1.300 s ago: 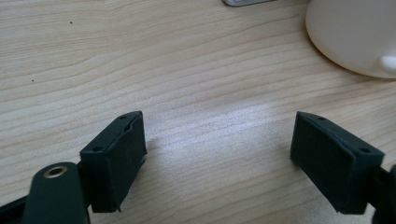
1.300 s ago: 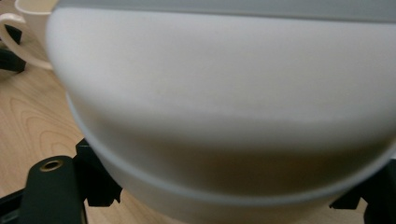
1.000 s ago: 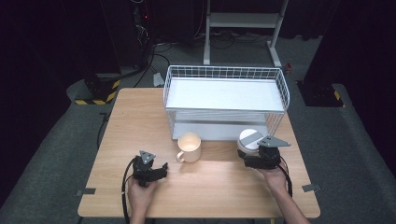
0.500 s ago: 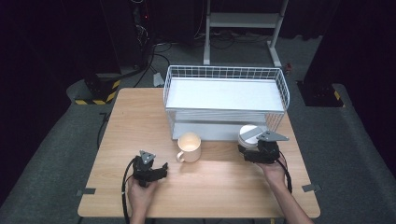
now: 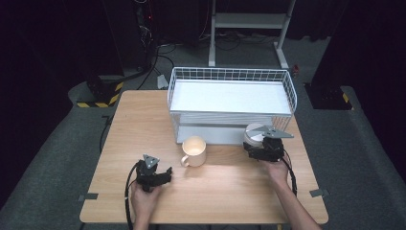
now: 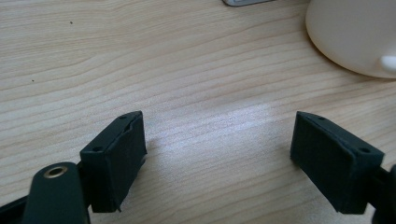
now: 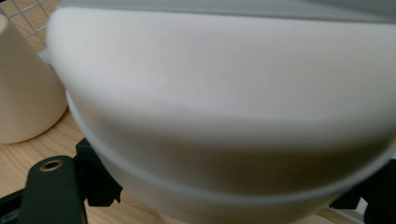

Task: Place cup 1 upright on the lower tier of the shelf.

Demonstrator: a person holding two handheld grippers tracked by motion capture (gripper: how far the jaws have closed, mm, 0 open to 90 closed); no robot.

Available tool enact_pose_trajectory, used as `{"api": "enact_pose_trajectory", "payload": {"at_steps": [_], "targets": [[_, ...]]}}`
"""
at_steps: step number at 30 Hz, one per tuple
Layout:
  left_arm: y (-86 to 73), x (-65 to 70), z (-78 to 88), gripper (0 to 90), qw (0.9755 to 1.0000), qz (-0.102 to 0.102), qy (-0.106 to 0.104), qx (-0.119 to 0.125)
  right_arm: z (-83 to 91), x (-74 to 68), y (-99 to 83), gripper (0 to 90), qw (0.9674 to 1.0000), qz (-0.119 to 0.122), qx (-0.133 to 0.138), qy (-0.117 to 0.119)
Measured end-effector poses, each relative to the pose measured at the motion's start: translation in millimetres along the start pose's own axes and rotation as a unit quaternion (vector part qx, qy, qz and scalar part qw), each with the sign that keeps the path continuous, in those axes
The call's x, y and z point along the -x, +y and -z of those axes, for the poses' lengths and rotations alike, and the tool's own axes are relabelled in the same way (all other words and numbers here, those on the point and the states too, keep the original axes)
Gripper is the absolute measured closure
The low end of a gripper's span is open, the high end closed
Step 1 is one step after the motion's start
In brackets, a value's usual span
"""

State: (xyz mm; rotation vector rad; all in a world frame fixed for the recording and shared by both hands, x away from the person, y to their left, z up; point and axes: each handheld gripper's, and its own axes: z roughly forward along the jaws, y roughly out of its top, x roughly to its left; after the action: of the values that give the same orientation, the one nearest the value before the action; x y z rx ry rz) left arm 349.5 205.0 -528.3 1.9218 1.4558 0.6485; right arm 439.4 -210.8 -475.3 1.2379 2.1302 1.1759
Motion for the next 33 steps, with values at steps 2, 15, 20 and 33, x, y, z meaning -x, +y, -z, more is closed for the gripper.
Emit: {"api": "enact_pose_trajectory", "payload": {"at_steps": [2,15,20,33], "targets": [[0.0,0.0,0.0,18.2,1.0000,0.000,0.000,0.000,-1.3,-0.9,1.1,18.5,1.0000,0.006,0.002,-0.005],[0.0,0.0,0.0,18.2,1.0000,0.000,0.000,0.000,-10.9,6.8,6.2,18.5,0.9999,-0.010,0.002,-0.010],[0.0,-0.1,0.0,18.2,1.0000,0.000,0.000,0.000,-17.8,6.8,8.8,18.6,0.9999,-0.008,0.004,-0.015],[0.0,-0.1,0.0,18.3,1.0000,0.000,0.000,0.000,-22.9,9.4,7.4,18.6,0.9996,-0.015,0.008,-0.021]]}}
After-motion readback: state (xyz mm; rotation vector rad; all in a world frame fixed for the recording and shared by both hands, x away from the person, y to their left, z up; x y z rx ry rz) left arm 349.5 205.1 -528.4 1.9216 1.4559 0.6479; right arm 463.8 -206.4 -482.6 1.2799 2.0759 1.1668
